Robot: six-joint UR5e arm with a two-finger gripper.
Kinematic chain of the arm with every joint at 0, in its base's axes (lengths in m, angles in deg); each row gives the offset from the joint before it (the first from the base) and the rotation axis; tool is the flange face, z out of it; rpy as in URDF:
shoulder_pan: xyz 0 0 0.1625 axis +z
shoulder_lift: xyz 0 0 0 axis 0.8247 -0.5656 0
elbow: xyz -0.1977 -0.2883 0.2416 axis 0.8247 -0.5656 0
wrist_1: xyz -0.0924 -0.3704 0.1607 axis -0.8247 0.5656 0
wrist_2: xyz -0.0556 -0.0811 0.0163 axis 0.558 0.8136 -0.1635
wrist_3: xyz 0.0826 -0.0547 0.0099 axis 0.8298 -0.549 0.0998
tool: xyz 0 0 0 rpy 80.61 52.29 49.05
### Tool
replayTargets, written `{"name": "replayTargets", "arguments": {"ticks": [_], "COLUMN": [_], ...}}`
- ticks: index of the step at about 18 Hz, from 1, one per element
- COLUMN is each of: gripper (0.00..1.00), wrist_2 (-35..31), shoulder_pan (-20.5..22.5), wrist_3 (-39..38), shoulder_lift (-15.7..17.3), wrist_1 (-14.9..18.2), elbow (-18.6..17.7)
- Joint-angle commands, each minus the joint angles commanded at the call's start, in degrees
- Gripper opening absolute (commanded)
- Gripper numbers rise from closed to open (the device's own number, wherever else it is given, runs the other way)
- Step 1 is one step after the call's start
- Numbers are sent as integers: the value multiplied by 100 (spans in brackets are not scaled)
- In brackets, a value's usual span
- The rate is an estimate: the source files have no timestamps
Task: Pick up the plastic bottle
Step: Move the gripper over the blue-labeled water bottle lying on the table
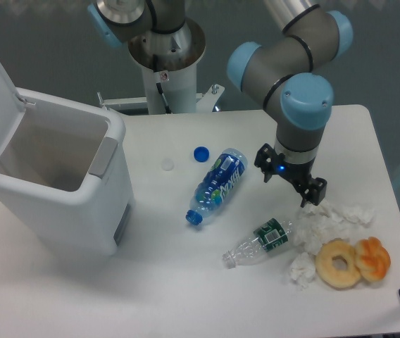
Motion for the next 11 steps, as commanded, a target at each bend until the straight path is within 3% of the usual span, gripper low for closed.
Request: {"name": "replayTargets", "arguments": {"ticks": [11], "gripper": [100], "wrist_2": [122], "shoulder_pan": [-255], "wrist_3": [-324], "shoulder_lift": [-123], "wrist_1": [-26], "elbow": [-219]}}
